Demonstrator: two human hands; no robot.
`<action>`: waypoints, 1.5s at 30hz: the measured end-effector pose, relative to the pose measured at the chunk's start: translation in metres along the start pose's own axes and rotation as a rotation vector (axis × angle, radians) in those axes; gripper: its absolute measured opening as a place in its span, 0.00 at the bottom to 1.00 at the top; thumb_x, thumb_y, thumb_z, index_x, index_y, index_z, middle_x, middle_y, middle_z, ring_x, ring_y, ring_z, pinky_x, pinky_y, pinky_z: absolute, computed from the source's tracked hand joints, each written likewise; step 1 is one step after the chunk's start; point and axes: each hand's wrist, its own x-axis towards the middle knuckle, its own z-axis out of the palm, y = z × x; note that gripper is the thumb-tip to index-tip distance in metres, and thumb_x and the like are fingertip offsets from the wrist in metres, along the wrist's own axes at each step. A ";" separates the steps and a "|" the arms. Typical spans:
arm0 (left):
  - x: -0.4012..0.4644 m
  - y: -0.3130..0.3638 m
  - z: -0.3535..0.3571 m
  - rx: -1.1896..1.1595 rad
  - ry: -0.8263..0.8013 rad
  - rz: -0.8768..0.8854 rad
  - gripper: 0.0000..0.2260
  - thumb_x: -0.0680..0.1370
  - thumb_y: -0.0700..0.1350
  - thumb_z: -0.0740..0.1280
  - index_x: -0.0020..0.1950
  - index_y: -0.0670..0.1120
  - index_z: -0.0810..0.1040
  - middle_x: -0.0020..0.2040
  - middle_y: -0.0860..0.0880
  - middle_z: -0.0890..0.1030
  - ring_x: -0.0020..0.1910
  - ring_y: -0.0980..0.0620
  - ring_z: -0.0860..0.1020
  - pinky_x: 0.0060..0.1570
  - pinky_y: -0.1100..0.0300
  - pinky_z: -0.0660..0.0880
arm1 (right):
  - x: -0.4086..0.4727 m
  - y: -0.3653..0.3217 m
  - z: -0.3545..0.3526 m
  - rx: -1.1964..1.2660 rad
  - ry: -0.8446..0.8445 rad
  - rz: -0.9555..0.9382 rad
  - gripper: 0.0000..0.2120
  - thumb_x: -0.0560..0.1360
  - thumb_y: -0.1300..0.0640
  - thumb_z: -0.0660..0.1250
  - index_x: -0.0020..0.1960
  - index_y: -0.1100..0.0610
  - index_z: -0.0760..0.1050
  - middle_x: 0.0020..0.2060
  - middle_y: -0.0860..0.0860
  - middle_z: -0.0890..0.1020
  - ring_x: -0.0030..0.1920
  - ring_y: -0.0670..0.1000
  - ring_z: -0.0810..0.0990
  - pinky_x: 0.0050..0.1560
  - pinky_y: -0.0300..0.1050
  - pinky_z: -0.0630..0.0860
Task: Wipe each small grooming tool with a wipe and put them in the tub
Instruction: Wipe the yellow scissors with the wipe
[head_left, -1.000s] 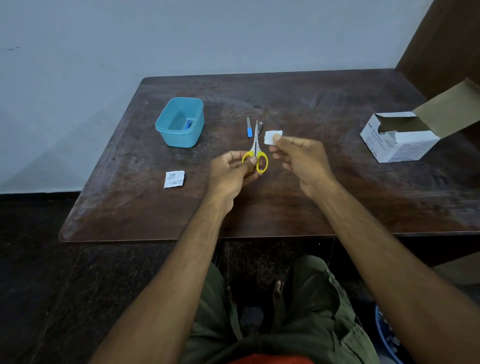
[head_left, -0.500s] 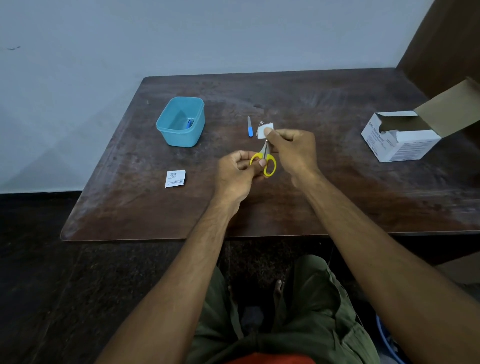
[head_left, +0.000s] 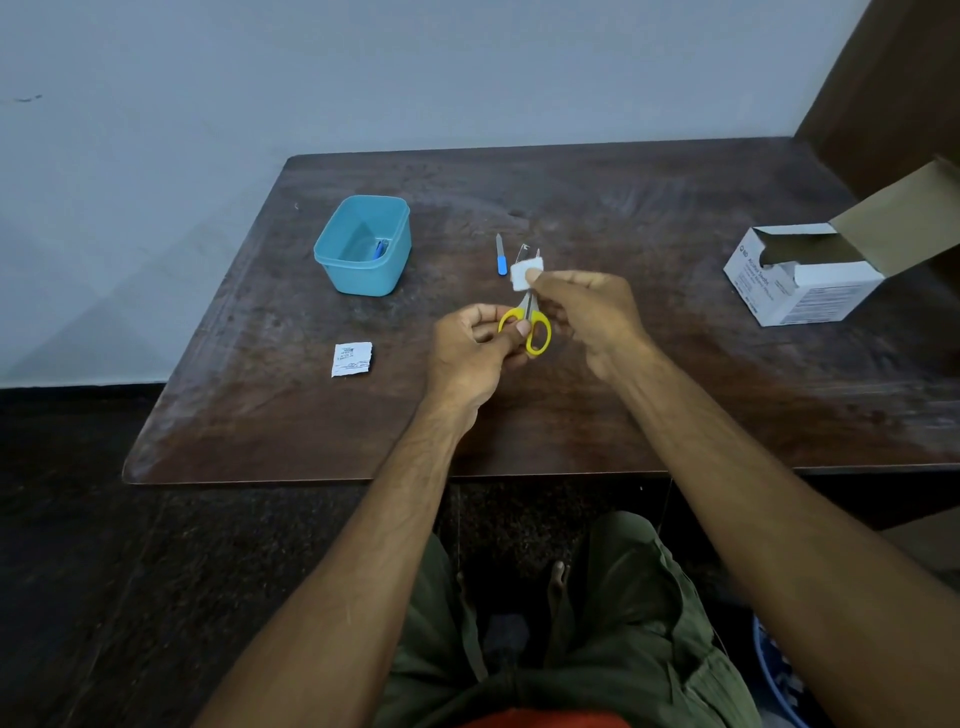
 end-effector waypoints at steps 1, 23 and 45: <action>0.001 0.000 -0.001 -0.011 0.003 0.003 0.03 0.75 0.36 0.70 0.48 0.41 0.78 0.40 0.45 0.84 0.35 0.54 0.82 0.36 0.62 0.80 | -0.004 0.003 0.000 -0.036 -0.029 0.011 0.04 0.72 0.58 0.74 0.42 0.60 0.81 0.33 0.51 0.83 0.27 0.42 0.78 0.28 0.32 0.73; -0.002 0.001 0.002 -0.126 0.033 -0.036 0.05 0.79 0.37 0.65 0.51 0.44 0.79 0.43 0.46 0.84 0.41 0.53 0.83 0.44 0.61 0.81 | -0.015 0.007 -0.007 -0.015 -0.059 0.106 0.03 0.70 0.58 0.75 0.41 0.52 0.81 0.31 0.45 0.83 0.31 0.41 0.80 0.43 0.41 0.73; 0.002 0.006 0.001 -0.135 0.097 -0.047 0.07 0.80 0.38 0.64 0.55 0.39 0.79 0.44 0.45 0.84 0.42 0.51 0.83 0.44 0.63 0.81 | -0.018 0.024 0.000 -0.133 0.011 -0.193 0.05 0.75 0.59 0.69 0.48 0.52 0.81 0.37 0.49 0.83 0.35 0.43 0.80 0.33 0.35 0.76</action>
